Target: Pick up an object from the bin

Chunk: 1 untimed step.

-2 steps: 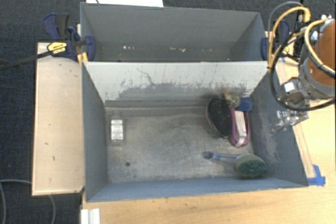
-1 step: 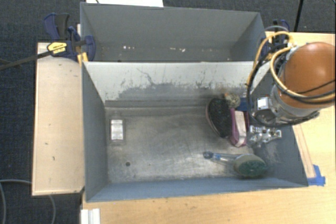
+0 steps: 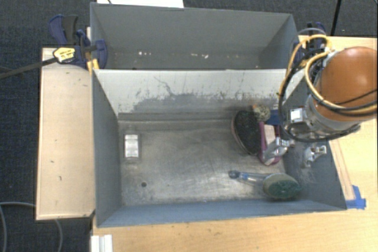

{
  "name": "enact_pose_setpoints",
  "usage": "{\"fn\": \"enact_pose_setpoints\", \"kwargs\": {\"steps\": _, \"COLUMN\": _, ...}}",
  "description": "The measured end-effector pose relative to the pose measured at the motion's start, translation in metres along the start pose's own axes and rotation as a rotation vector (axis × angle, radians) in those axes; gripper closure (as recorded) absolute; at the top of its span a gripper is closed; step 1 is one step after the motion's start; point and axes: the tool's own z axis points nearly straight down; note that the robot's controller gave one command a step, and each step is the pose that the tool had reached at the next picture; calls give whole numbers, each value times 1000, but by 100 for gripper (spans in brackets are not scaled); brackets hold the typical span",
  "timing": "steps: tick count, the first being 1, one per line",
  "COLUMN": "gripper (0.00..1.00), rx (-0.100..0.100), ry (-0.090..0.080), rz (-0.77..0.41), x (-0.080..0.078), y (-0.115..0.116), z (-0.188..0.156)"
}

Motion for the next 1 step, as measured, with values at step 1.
{"fn": "enact_pose_setpoints", "kwargs": {"steps": 1, "gripper": 0, "rx": -1, "ry": -12, "rz": -398, "x": 3, "y": -12, "z": 86}}
